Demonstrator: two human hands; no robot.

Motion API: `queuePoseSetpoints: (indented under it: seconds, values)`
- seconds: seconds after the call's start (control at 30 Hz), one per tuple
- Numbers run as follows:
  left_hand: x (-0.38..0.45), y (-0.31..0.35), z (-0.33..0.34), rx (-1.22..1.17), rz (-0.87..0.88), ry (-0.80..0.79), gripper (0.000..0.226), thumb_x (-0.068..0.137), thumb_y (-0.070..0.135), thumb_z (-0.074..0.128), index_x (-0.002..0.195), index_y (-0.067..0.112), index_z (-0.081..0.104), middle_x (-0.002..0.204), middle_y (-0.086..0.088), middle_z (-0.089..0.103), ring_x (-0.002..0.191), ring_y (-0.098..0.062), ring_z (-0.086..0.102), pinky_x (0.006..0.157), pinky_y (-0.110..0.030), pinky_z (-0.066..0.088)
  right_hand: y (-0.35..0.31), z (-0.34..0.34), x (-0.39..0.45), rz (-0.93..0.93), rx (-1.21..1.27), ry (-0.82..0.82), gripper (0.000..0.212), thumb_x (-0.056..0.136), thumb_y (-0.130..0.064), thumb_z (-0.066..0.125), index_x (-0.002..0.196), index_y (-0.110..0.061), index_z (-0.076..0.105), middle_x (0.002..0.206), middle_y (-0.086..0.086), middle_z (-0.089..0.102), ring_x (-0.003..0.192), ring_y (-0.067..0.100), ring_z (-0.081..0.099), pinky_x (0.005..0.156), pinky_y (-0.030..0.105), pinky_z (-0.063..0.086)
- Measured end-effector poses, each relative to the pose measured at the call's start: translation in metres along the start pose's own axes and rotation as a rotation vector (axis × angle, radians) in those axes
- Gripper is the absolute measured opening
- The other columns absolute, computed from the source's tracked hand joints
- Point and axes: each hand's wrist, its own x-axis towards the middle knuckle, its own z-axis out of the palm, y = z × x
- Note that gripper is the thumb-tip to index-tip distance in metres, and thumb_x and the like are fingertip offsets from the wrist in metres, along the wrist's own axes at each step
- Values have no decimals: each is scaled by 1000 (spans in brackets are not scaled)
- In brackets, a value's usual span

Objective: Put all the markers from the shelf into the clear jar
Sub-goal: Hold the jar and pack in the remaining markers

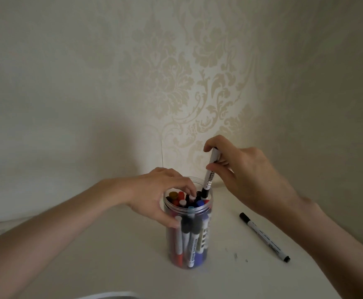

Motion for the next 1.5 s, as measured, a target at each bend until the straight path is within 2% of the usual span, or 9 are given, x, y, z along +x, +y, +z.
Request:
queuePoseSetpoints:
  seconds: [0.2, 0.33, 0.4, 0.5, 0.67, 0.87, 1.07, 1.33, 1.5]
  values:
    - [4, 4, -14, -14, 25, -163, 69, 73, 33, 85, 124, 52, 43, 130, 32, 54, 124, 10, 29, 115, -31, 18, -7, 0, 1, 93, 147, 40, 44, 89, -22, 66, 124, -23, 39, 88, 1, 74, 79, 10, 70, 73, 31, 59]
    - [-3, 4, -13, -57, 31, -141, 69, 77, 25, 84, 130, 51, 49, 131, 35, 54, 127, 23, 31, 121, -37, 8, -5, 3, -5, 71, 108, 9, 36, 90, -25, 63, 122, -19, 47, 91, 2, 71, 80, 16, 70, 72, 35, 59]
    - [-7, 4, -11, -25, 34, -76, 68, 76, 32, 83, 132, 51, 48, 132, 35, 52, 127, 21, 33, 121, -35, 10, -2, 2, -7, 62, 106, 20, 36, 90, -24, 62, 122, -18, 49, 91, -1, 71, 80, 14, 70, 73, 31, 59]
    - [-13, 6, -4, 3, 39, -1, 73, 68, 60, 80, 130, 55, 43, 120, 44, 46, 119, 30, 23, 111, -16, 18, 2, 3, -10, 98, 191, 44, 32, 89, -20, 65, 118, -17, 52, 92, -4, 72, 82, 3, 68, 76, 16, 54]
    - [-10, 9, 9, 16, 87, 80, 62, 72, 56, 81, 128, 44, 55, 126, 32, 54, 128, 4, 35, 113, -27, 30, 10, 2, -9, 163, 276, 37, 26, 88, -17, 65, 110, -18, 51, 87, -4, 72, 74, -2, 68, 68, 4, 50]
    - [-11, 2, 12, -93, 65, 144, 59, 65, 60, 84, 116, 41, 61, 120, 24, 60, 125, 1, 45, 104, -31, 45, 11, 10, -4, 160, 325, 36, 22, 90, -16, 63, 107, -20, 49, 88, -4, 73, 76, -2, 69, 70, 14, 55]
    - [-9, 3, 10, -81, 75, 142, 62, 65, 55, 86, 120, 38, 63, 119, 22, 59, 121, 3, 46, 104, -26, 43, 21, 4, -4, 229, 351, -6, 19, 90, -19, 64, 95, -26, 47, 82, -8, 74, 68, -5, 69, 53, 5, 45]
    - [-9, 4, 9, -98, 51, 135, 64, 64, 52, 89, 120, 37, 62, 118, 20, 59, 119, 6, 45, 103, -21, 41, 28, -1, -5, -13, 444, -159, 22, 92, -12, 58, 103, -28, 48, 96, -13, 70, 99, 8, 68, 78, 31, 59]
    - [-11, 1, 10, -150, 24, 165, 64, 58, 51, 92, 113, 38, 62, 111, 27, 59, 114, 6, 48, 98, -15, 41, 39, 11, -8, 39, 591, -94, 25, 93, -11, 56, 107, -29, 46, 98, -7, 72, 100, 14, 69, 82, 30, 58]
